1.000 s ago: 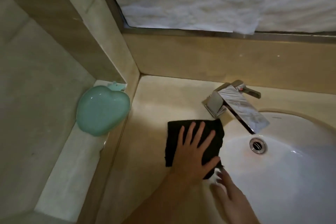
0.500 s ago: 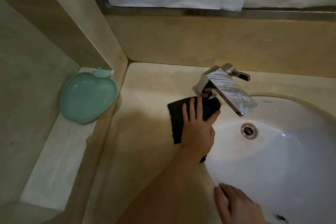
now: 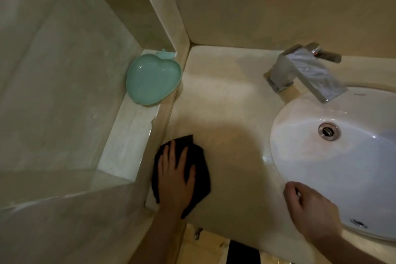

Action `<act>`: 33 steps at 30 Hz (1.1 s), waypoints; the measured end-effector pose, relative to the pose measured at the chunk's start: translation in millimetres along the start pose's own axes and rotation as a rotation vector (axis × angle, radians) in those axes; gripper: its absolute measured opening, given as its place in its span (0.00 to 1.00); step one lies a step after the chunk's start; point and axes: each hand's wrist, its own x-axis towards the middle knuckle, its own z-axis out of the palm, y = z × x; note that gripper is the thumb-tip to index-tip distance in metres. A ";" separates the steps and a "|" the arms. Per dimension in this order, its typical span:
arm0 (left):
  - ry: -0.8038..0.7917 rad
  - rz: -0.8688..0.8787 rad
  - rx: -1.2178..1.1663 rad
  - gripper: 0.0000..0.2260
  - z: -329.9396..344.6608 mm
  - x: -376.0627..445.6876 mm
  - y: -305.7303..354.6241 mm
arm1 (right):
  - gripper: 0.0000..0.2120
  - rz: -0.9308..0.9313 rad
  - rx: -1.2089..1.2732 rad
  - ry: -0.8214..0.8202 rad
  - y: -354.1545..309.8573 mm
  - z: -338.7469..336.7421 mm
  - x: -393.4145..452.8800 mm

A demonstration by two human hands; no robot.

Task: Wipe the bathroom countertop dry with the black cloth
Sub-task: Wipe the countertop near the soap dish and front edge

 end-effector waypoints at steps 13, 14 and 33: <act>-0.094 0.181 0.000 0.38 24.7 -38.6 110.8 | 0.16 -0.100 -0.007 0.050 -4.7 -0.7 -1.8; -0.098 0.219 -0.010 0.37 28.1 -29.0 125.1 | 0.16 -0.106 -0.024 0.040 -3.2 -0.1 -1.9; -0.036 0.035 -0.081 0.28 -5.2 -60.9 -20.8 | 0.33 0.015 -0.272 -0.097 109.4 -49.2 -60.4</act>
